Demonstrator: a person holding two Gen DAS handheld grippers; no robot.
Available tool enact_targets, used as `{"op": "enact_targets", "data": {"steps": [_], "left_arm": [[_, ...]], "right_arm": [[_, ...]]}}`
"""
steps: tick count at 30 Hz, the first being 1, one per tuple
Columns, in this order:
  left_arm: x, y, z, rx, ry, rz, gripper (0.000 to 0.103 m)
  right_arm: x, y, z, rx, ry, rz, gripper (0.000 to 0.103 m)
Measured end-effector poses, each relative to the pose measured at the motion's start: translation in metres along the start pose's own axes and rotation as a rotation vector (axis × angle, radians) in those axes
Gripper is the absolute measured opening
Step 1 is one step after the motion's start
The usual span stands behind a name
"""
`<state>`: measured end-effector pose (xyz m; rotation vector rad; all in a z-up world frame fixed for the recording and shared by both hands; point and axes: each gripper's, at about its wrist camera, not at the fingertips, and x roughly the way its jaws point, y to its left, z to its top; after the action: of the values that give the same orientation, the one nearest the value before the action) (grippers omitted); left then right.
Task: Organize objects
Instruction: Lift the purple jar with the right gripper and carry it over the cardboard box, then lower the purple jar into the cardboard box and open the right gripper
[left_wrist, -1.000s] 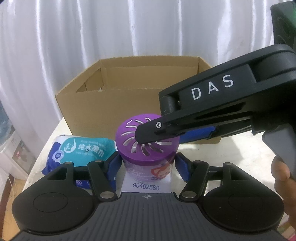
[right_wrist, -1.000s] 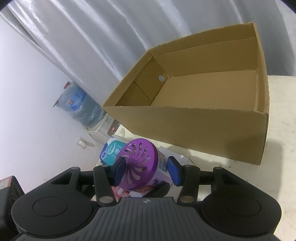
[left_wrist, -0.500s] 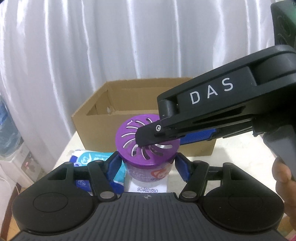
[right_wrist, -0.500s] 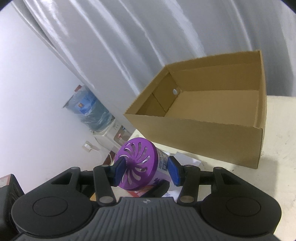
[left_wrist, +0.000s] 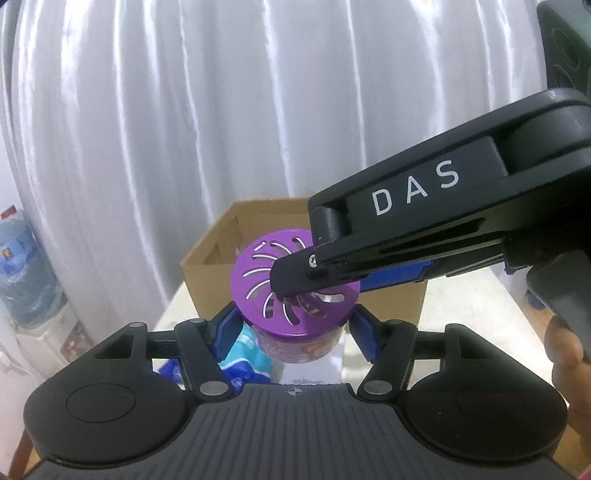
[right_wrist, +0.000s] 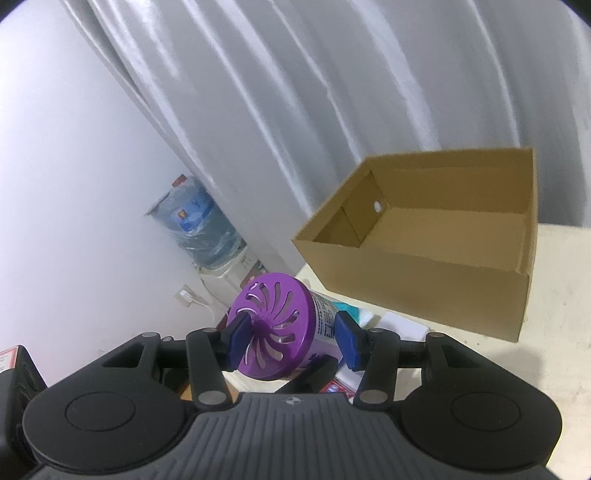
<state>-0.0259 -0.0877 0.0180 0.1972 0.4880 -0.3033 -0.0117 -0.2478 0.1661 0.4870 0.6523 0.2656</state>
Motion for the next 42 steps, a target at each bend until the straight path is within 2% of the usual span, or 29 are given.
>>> {"op": "enact_targets", "data": {"steps": [12, 21, 27, 34, 38, 42], "left_arm": [[-0.004, 0.021, 0.037, 0.004, -0.067, 0.030, 0.064], [0.037, 0.035, 0.075, 0.020, -0.062, 0.033, 0.064], [0.092, 0.040, 0.107, 0.073, -0.005, -0.005, 0.064], [0.188, 0.038, 0.153, 0.117, 0.095, -0.117, 0.064], [0.203, 0.039, 0.166, 0.142, 0.184, -0.182, 0.064], [0.209, 0.034, 0.167, 0.172, 0.265, -0.207, 0.064]], "right_arm": [[0.001, 0.042, 0.030, -0.063, -0.041, -0.005, 0.054], [0.029, 0.031, 0.073, -0.018, -0.017, 0.024, 0.054], [0.058, -0.001, 0.108, 0.085, 0.021, 0.038, 0.054], [0.104, -0.061, 0.159, 0.224, 0.096, -0.002, 0.054], [0.136, -0.105, 0.175, 0.316, 0.157, -0.039, 0.054], [0.167, -0.149, 0.177, 0.428, 0.210, -0.043, 0.054]]}}
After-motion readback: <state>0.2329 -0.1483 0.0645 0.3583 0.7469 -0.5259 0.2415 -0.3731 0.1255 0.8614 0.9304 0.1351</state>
